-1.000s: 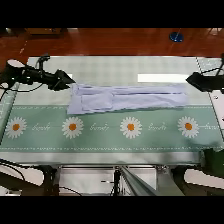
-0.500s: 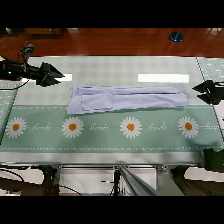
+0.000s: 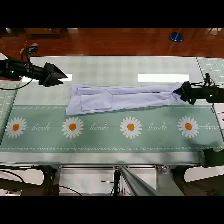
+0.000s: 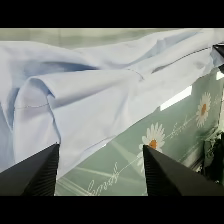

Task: Fold the shirts.

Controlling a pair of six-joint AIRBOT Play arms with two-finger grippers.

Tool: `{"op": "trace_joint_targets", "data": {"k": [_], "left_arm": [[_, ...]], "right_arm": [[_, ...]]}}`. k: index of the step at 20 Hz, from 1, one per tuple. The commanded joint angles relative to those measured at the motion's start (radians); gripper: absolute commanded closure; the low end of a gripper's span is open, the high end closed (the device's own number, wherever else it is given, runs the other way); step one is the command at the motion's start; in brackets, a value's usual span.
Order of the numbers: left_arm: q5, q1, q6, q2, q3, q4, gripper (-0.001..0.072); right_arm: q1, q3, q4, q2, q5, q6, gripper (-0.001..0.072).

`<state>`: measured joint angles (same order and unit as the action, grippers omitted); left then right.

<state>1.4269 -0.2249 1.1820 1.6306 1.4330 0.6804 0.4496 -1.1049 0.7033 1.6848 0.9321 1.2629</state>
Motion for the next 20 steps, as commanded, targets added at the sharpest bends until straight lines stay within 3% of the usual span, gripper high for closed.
{"op": "trace_joint_targets", "data": {"k": [1, 3, 4, 5, 7, 8, 10, 11, 20], "left_arm": [[0.0, 0.013, 0.0, -0.001, 0.001, 0.0, 0.0099], [0.009, 0.023, 0.001, -0.001, 0.002, -0.002, 0.0104], [0.01, 0.034, 0.012, -0.001, 0.002, -0.008, 0.0174], [0.01, 0.048, 0.028, -0.001, 0.002, -0.023, 0.034], [0.01, 0.083, 0.035, -0.001, 0.002, -0.081, 0.056], [0.01, 0.107, 0.035, -0.001, 0.002, -0.122, 0.0623], [0.005, 0.158, 0.035, -0.001, 0.002, -0.201, 0.0628], [0.0, 0.187, 0.034, -0.001, 0.002, -0.227, 0.0678], [-0.198, 0.531, 0.082, 0.0, 0.001, -0.241, 0.068]], "right_arm": [[-0.026, -0.039, -0.073, -0.008, 0.027, -0.023, 0.0682], [-0.009, -0.086, -0.061, -0.055, 0.119, -0.045, 0.0683], [-0.002, -0.098, -0.055, -0.093, 0.148, -0.045, 0.0683], [0.005, -0.103, -0.04, -0.138, 0.163, -0.045, 0.0683], [0.004, -0.103, -0.008, -0.224, 0.184, -0.042, 0.0683], [0.004, -0.103, 0.003, -0.266, 0.207, -0.039, 0.0683], [0.004, -0.103, 0.021, -0.341, 0.246, -0.029, 0.0683], [0.004, -0.103, 0.026, -0.379, 0.263, -0.025, 0.0683], [0.004, -0.103, 0.029, -0.697, 0.385, 0.017, 0.0683]]}}
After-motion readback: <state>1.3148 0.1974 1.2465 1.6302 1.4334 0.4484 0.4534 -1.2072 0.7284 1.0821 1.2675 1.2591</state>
